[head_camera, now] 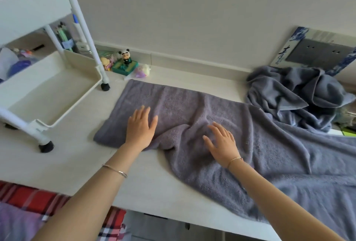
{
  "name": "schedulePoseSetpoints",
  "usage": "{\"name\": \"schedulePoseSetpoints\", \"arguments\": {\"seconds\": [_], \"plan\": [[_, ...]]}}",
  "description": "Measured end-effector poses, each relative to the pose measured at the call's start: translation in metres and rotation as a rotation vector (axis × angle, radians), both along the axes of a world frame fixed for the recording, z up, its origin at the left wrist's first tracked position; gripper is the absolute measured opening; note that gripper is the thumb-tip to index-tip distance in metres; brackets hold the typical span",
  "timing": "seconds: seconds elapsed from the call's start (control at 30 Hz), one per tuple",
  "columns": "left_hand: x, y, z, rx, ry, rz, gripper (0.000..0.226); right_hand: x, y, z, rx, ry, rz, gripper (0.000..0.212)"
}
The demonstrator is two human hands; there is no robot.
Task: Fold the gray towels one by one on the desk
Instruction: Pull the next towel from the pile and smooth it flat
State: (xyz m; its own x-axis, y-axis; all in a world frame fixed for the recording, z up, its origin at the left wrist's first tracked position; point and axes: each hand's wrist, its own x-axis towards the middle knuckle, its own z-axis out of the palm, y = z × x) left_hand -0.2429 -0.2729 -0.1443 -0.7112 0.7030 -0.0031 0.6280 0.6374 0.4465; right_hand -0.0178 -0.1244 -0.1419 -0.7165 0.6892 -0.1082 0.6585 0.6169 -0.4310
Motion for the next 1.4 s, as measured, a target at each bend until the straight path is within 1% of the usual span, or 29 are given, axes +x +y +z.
{"name": "schedulePoseSetpoints", "arguments": {"seconds": [0.07, 0.1, 0.17, 0.2, 0.23, 0.3, 0.33, 0.4, 0.43, 0.47, 0.5, 0.57, 0.6, 0.7, 0.73, 0.77, 0.83, 0.9, 0.93, 0.97, 1.0, 1.03, 1.1, 1.13, 1.17, 1.2, 1.27, 1.33, 1.4], "plan": [[-0.007, -0.028, -0.003, -0.078, 0.020, 0.047, 0.074, -0.011, -0.021, 0.008, -0.066, 0.187, 0.072, 0.053], [-0.010, -0.041, -0.005, -0.110, 0.020, 0.070, 0.084, -0.018, -0.032, 0.012, -0.079, 0.245, 0.128, 0.056], [-0.017, -0.065, -0.006, -0.111, 0.033, 0.142, 0.101, -0.035, -0.053, 0.013, -0.030, 0.266, 0.278, 0.057], [-0.021, -0.078, -0.005, -0.090, 0.045, 0.189, 0.106, -0.044, -0.064, 0.012, 0.003, 0.262, 0.353, 0.054], [-0.025, -0.087, -0.005, -0.070, 0.041, 0.241, 0.107, -0.051, -0.072, 0.009, 0.032, 0.255, 0.410, 0.049], [-0.032, -0.101, 0.002, -0.084, -0.045, 0.367, 0.096, -0.061, -0.081, 0.003, 0.082, 0.234, 0.467, 0.040], [-0.036, -0.106, 0.004, -0.106, -0.091, 0.399, 0.088, -0.064, -0.083, 0.001, 0.094, 0.194, 0.474, 0.042], [-0.040, -0.113, 0.006, -0.119, -0.158, 0.374, 0.071, -0.066, -0.082, 0.000, 0.077, 0.083, 0.470, 0.060], [-0.042, -0.116, 0.004, -0.080, -0.172, 0.362, 0.063, -0.064, -0.081, 0.000, 0.042, 0.018, 0.461, 0.066], [-0.043, -0.121, 0.005, -0.027, -0.196, 0.362, 0.056, -0.064, -0.081, 0.002, 0.015, -0.017, 0.454, 0.063], [-0.044, -0.124, 0.004, 0.034, -0.234, 0.354, 0.050, -0.064, -0.082, 0.003, -0.009, -0.026, 0.447, 0.057], [-0.046, -0.129, 0.005, 0.128, -0.322, 0.292, 0.039, -0.064, -0.083, 0.004, -0.073, 0.019, 0.419, 0.050], [-0.045, -0.131, 0.008, 0.133, -0.344, 0.221, 0.032, -0.065, -0.083, 0.006, -0.113, 0.050, 0.396, 0.048], [-0.046, -0.132, 0.013, 0.106, -0.212, 0.000, 0.006, -0.065, -0.081, 0.011, -0.255, 0.165, 0.292, 0.038], [-0.045, -0.132, 0.019, 0.135, -0.199, -0.025, 0.008, -0.064, -0.080, 0.013, -0.272, 0.222, 0.271, 0.032], [-0.043, -0.132, 0.028, 0.216, -0.217, -0.021, 0.009, -0.064, -0.081, 0.018, -0.267, 0.284, 0.259, 0.025], [-0.038, -0.127, 0.053, 0.446, -0.222, 0.071, 0.009, -0.063, -0.080, 0.028, -0.247, 0.432, 0.236, 0.015], [-0.039, -0.121, 0.075, 0.630, -0.166, 0.201, 0.010, -0.064, -0.081, 0.042, -0.289, 0.563, 0.189, 0.014], [-0.043, -0.119, 0.083, 0.653, -0.140, 0.252, 0.011, -0.066, -0.081, 0.048, -0.326, 0.608, 0.163, 0.015], [-0.051, -0.118, 0.085, 0.611, -0.109, 0.286, 0.012, -0.068, -0.082, 0.053, -0.346, 0.635, 0.142, 0.017], [-0.060, -0.119, 0.086, 0.511, -0.066, 0.301, 0.013, -0.070, -0.082, 0.057, -0.345, 0.635, 0.137, 0.017], [-0.070, -0.120, 0.084, 0.345, -0.008, 0.305, 0.014, -0.073, -0.081, 0.058, -0.333, 0.601, 0.138, 0.016], [-0.078, -0.122, 0.082, -0.143, 0.099, 0.299, 0.017, -0.073, -0.079, 0.053, -0.321, 0.485, 0.139, 0.014], [-0.075, -0.121, 0.082, -0.354, 0.141, 0.307, 0.023, -0.070, -0.077, 0.047, -0.313, 0.428, 0.140, 0.014], [-0.069, -0.119, 0.079, -0.486, 0.184, 0.309, 0.029, -0.067, -0.075, 0.039, -0.294, 0.373, 0.137, 0.015], [-0.063, -0.116, 0.073, -0.527, 0.223, 0.291, 0.035, -0.064, -0.073, 0.033, -0.263, 0.322, 0.132, 0.016], [-0.048, -0.109, 0.062, -0.458, 0.265, 0.194, 0.048, -0.060, -0.071, 0.023, -0.186, 0.248, 0.113, 0.022], [-0.033, -0.100, 0.047, -0.381, 0.192, 0.080, 0.056, -0.059, -0.068, 0.016, -0.113, 0.176, 0.090, 0.034], [-0.019, -0.085, 0.033, -0.344, 0.076, 0.006, 0.057, -0.057, -0.068, 0.008, -0.056, 0.065, 0.088, 0.047]]}}
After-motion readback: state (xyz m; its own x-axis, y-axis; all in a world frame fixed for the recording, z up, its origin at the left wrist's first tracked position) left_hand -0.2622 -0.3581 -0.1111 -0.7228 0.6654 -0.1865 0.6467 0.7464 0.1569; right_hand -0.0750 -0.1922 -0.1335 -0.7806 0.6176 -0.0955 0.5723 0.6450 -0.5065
